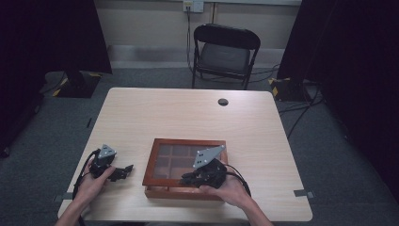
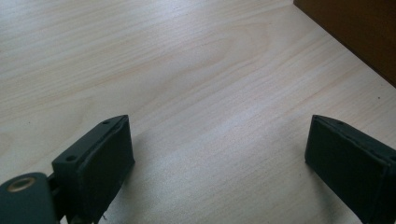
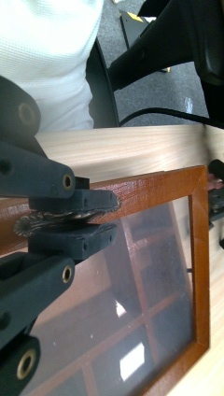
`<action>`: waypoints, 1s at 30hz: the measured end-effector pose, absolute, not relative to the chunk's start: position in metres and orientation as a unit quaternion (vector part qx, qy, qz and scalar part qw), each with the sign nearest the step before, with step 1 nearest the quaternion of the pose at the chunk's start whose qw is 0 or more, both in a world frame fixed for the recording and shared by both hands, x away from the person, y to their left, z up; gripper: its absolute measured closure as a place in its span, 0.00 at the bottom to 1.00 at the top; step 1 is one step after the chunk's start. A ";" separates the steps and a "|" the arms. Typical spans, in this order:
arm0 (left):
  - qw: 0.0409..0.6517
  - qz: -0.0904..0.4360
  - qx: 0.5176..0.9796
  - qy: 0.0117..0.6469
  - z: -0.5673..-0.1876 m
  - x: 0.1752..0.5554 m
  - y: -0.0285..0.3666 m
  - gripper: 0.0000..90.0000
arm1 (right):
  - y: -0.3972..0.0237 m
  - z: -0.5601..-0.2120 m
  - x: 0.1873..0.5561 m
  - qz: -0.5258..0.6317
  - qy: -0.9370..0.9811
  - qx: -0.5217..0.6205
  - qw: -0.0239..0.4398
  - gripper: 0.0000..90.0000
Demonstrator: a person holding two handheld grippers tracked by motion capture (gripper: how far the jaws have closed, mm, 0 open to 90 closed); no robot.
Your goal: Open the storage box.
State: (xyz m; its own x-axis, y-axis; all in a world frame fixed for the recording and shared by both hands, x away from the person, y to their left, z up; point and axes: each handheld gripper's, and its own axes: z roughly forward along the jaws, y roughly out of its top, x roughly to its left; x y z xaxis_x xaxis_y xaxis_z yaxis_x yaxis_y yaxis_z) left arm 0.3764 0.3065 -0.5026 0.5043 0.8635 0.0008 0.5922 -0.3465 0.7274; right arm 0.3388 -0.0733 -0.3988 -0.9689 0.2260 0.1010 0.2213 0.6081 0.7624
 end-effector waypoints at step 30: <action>0.343 0.197 0.797 0.457 -0.503 0.376 0.306 0.08 | -0.075 -0.379 0.344 0.430 0.894 0.126 0.010 0.92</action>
